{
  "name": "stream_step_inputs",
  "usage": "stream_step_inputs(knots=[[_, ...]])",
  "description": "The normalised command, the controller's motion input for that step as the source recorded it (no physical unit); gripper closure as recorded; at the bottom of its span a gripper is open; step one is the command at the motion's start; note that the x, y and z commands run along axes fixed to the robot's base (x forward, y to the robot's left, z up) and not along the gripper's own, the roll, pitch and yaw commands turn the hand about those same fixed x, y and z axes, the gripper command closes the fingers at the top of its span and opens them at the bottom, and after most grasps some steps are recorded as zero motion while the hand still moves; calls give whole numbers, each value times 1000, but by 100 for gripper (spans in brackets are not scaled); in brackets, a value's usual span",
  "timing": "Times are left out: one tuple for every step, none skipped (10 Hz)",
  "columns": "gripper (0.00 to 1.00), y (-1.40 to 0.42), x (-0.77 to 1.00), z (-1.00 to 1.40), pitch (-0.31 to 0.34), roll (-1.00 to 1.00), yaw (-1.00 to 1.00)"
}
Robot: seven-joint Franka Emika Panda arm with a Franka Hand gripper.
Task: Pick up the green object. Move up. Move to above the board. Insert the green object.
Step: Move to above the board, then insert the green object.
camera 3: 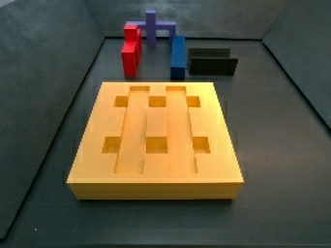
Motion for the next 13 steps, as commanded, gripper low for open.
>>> stream_step_inputs(knots=[[100,-32,64,24,156,46,1000],[100,-32,64,26,174,52,1000],[100,-31,66,33,222,69,1000],[100,-33,70,32,232,75,863],[100,-32,77,28,203,71,528],[100,-33,79,30,180,68,330],[100,0,0,-617,-167,-206,54],[100,-126,-31,-920,-147,0,163],[100,-251,-186,-966,-109,0,294],[100,-220,-246,-1000,-79,21,309],[100,-177,-277,-1000,-70,71,260],[100,0,-580,-1000,-114,19,206],[100,-6,-431,-906,-156,0,197]])
